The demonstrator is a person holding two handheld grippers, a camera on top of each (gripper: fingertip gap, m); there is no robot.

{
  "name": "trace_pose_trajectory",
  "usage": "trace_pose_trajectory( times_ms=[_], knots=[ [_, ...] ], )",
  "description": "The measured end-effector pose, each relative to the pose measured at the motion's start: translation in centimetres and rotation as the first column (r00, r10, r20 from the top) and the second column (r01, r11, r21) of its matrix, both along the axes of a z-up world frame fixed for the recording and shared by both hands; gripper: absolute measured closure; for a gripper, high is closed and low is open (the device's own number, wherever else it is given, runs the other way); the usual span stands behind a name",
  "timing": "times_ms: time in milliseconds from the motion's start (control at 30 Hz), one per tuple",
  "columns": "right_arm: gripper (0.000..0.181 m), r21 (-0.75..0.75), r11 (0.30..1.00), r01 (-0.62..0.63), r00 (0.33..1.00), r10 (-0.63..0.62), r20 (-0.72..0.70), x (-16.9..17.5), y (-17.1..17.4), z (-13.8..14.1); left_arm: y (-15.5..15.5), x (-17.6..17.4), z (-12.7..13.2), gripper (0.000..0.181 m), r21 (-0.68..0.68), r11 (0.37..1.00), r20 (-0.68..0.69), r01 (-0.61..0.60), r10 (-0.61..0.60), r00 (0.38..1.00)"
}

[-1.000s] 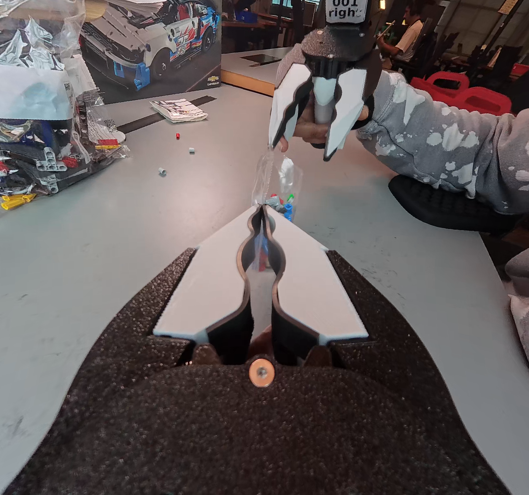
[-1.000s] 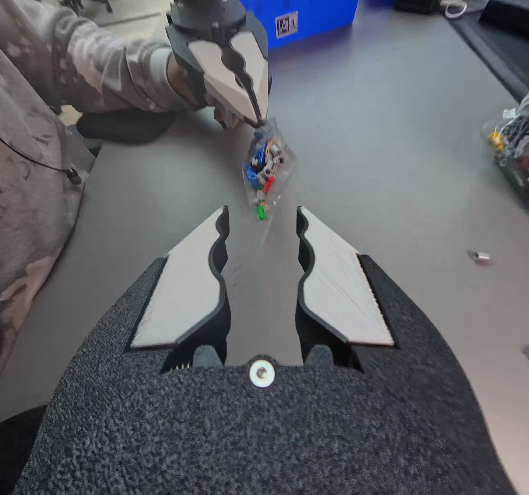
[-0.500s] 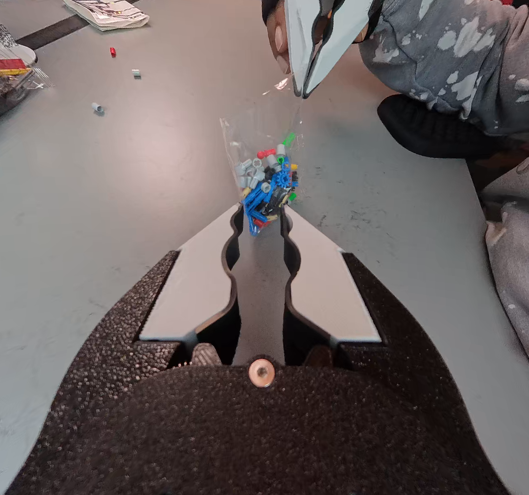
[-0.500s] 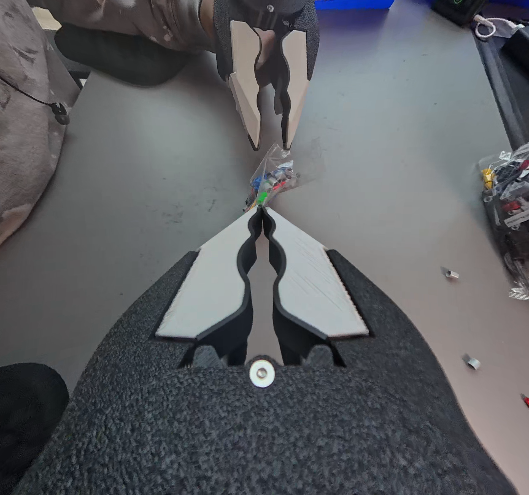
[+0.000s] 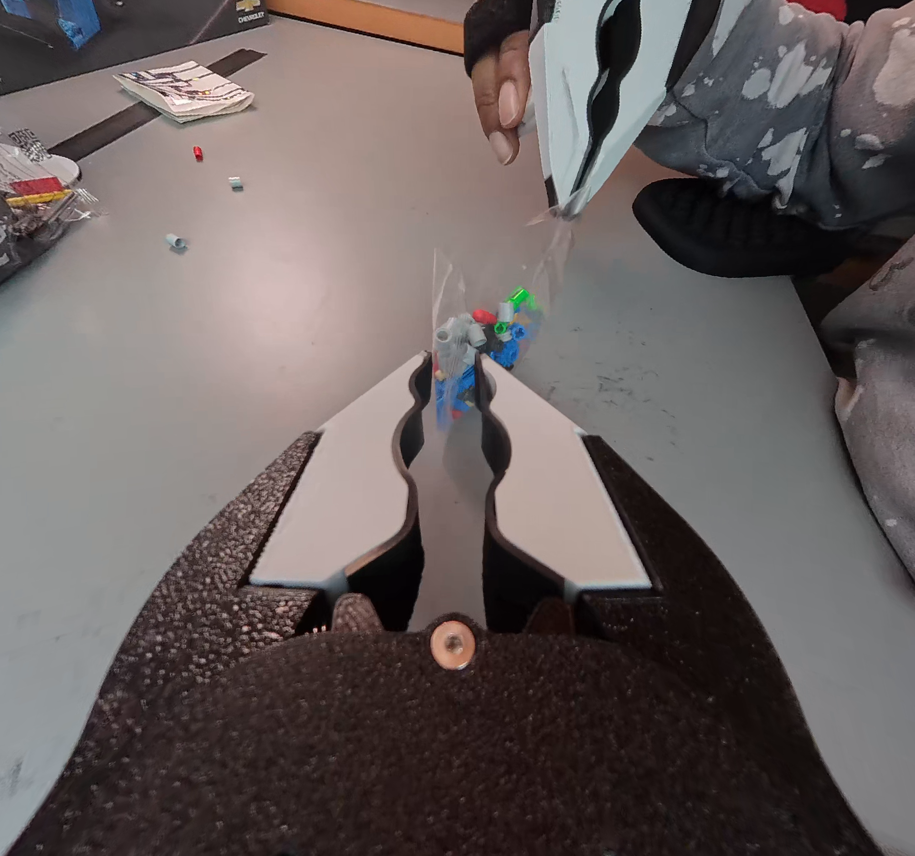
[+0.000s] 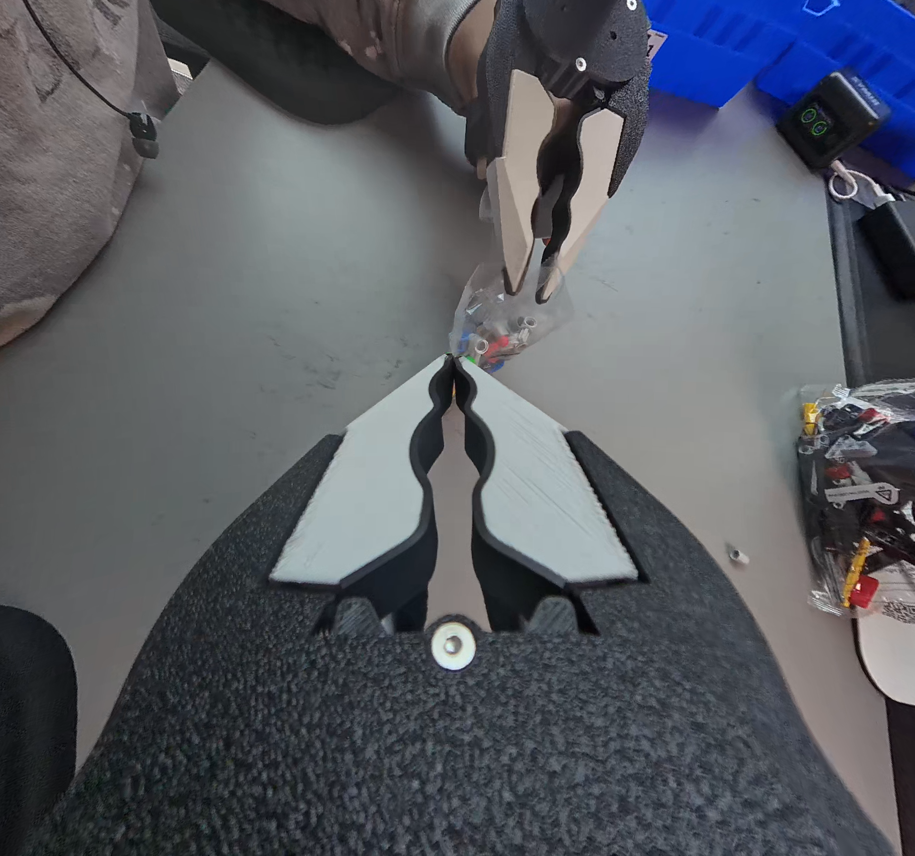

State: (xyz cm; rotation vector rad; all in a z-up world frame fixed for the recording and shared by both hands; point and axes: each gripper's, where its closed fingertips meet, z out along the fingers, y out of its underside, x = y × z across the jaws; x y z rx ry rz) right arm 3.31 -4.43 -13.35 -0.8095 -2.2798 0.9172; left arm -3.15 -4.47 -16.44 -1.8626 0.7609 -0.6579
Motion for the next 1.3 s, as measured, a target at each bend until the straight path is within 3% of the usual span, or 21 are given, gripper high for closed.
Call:
trace_pose_trajectory(
  times_ms=[33,100,300,400,433,500,567,633,733,800,967,1033,1133,1200,1300],
  knots=[
    [0.181,-0.002,1.000,-0.005,1.000,0.005,0.000,0.0,-0.1,0.0,0.0,0.1,0.0,0.171,0.004,1.000,-0.005,-0.003,0.003,1.000],
    [0.181,-0.015,1.000,-0.005,1.000,0.005,0.003,0.1,-0.1,0.0,-0.1,0.2,0.0,0.180,0.008,1.000,-0.010,0.008,-0.008,1.000],
    [0.181,-0.094,0.993,0.071,0.997,-0.068,0.039,0.9,2.2,-0.2,-1.2,-0.2,0.5,0.181,0.022,0.998,-0.002,0.057,-0.057,0.998],
    [0.176,-0.231,0.970,0.074,0.995,-0.056,0.082,1.3,2.4,0.3,-1.4,0.2,0.3,0.181,0.044,0.996,-0.037,0.074,-0.073,0.997],
    [0.166,-0.284,0.954,0.094,0.995,-0.079,0.065,1.0,3.3,1.0,-1.4,0.3,0.2,0.181,0.048,0.996,-0.047,0.076,-0.074,0.996],
    [0.164,-0.372,0.911,0.178,0.983,-0.185,0.017,-0.3,6.6,2.0,-1.5,0.5,0.3,0.181,0.057,0.995,-0.051,0.080,-0.077,0.996],
    [0.164,-0.349,0.850,0.393,0.910,-0.415,0.012,-2.8,12.1,0.8,-1.4,0.5,0.4,0.181,0.063,0.995,-0.050,0.074,-0.071,0.996],
    [0.163,-0.187,0.793,0.580,0.812,-0.581,0.055,-4.6,16.9,-3.0,-1.3,0.4,0.4,0.181,0.064,0.996,-0.045,0.066,-0.063,0.997],
    [0.161,-0.095,0.722,0.685,0.728,-0.682,0.070,-6.8,20.3,-6.4,-1.1,0.3,0.4,0.181,0.065,0.996,-0.047,0.054,-0.051,0.998],
    [0.160,-0.062,0.703,0.709,0.706,-0.704,0.081,-7.9,21.4,-7.5,-1.1,0.3,0.3,0.181,0.066,0.996,-0.053,0.053,-0.050,0.997],
    [0.160,-0.039,0.695,0.718,0.692,-0.708,0.139,-9.5,22.3,-8.7,-1.1,0.3,0.3,0.181,0.067,0.996,-0.054,0.055,-0.051,0.997],
    [0.170,-0.031,0.695,0.718,0.690,-0.707,0.157,-9.7,22.5,-8.8,-1.1,0.3,0.3,0.181,0.067,0.996,-0.055,0.054,-0.051,0.997],
    [0.171,-0.027,0.731,0.682,0.721,-0.666,0.191,-9.5,21.6,-8.8,-0.9,0.1,0.3,0.181,0.067,0.997,-0.054,0.043,-0.039,0.998],
    [0.172,-0.140,0.754,0.641,0.766,-0.622,0.162,-9.8,19.5,-7.0,-0.6,-0.2,0.2,0.181,0.063,0.998,-0.057,0.024,-0.020,0.998],
    [0.174,-0.345,0.859,0.379,0.922,-0.383,0.060,-8.8,11.7,-0.9,-0.3,-0.5,0.2,0.181,0.062,0.998,-0.059,0.000,0.004,0.998]
  ],
)
